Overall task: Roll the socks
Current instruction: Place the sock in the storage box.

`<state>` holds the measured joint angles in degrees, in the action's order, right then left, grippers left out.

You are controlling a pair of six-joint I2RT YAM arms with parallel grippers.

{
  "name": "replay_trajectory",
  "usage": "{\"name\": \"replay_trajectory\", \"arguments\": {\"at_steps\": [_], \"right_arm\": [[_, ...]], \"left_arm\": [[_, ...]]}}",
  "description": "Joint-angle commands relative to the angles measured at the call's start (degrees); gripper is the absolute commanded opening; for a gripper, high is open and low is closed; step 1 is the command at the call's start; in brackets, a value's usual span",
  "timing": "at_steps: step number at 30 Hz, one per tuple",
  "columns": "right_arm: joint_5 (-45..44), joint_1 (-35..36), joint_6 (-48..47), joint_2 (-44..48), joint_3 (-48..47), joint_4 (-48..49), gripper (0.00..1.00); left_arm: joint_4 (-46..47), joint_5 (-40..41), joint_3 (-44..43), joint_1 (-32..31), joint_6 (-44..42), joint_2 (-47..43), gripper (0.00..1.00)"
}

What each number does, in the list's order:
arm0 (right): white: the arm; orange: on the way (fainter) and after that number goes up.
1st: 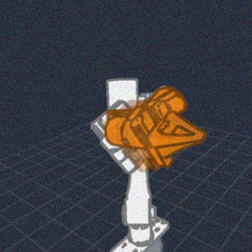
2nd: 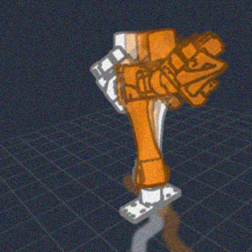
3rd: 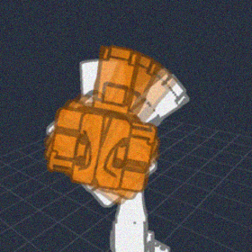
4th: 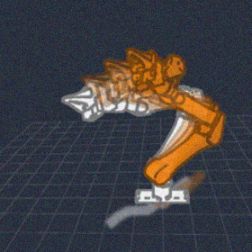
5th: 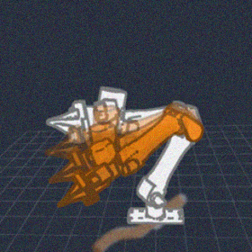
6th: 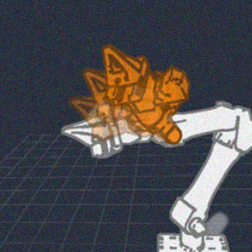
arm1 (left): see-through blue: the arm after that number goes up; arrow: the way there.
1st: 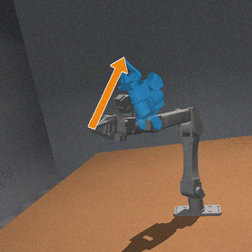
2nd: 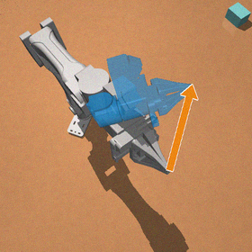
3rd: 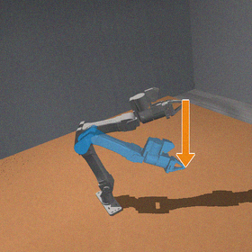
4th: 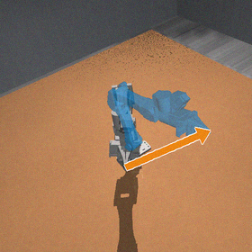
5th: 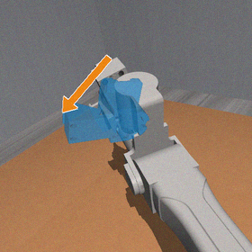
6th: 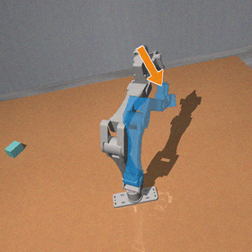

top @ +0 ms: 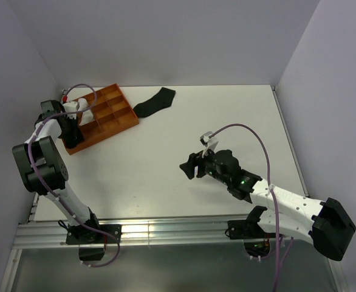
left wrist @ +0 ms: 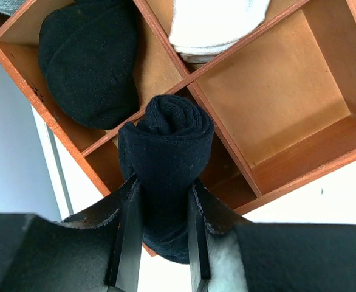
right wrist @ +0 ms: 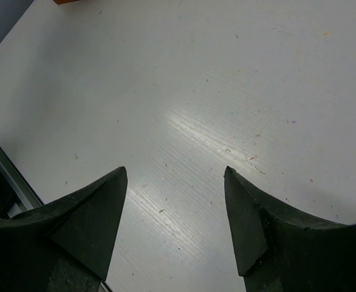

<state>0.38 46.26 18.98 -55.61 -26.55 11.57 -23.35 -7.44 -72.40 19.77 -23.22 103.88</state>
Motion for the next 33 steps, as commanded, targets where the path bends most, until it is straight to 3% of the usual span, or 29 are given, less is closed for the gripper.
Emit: {"name": "replay_trajectory", "arguments": {"at_steps": [1, 33], "right_arm": [[-1.35, 0.41, -1.05, 0.07, 0.27, 2.40, 0.72], [-0.65, 0.59, -1.32, -3.18, -1.31, 1.17, 0.70]], "left_arm": [[-1.17, 0.15, -1.34, 0.01, -2.26, 0.01, 0.00], [-4.07, 2.78, -3.45, -1.14, -2.70, 5.64, 0.01]]}}
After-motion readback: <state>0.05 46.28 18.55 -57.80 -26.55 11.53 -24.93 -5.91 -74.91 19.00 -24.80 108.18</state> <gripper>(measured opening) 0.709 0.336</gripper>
